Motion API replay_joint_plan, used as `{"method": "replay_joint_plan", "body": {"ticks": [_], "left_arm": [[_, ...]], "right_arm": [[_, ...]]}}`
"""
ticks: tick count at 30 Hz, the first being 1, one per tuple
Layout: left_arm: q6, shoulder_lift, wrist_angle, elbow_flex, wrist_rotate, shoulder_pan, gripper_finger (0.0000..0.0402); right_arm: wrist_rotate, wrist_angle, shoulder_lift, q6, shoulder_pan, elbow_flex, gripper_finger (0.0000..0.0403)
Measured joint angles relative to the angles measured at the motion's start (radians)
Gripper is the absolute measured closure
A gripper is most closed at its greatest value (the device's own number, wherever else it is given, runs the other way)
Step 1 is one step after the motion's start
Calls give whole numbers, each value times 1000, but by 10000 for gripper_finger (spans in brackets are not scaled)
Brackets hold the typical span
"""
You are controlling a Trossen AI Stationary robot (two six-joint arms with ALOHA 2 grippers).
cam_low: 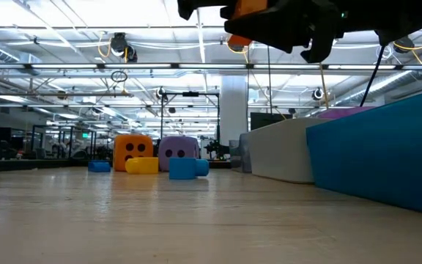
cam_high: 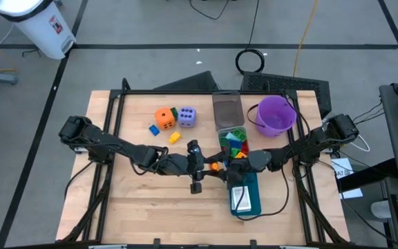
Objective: Pick & Place Toys
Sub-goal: Put the orange game piece into the gray bin
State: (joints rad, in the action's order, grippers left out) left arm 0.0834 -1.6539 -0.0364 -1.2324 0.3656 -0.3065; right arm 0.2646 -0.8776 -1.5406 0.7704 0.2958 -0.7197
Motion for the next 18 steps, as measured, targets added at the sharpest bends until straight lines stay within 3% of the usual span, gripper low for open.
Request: {"method": "replay_joint_plan", "body": {"ticks": [5,18], "left_arm": [[3,0,0,0,2,0,276],[34,0,-20,0,-7,-3,181]], "right_arm": [[-1,0,0,0,0,0,186],[7,-2,0,-15,0,0,181]]}}
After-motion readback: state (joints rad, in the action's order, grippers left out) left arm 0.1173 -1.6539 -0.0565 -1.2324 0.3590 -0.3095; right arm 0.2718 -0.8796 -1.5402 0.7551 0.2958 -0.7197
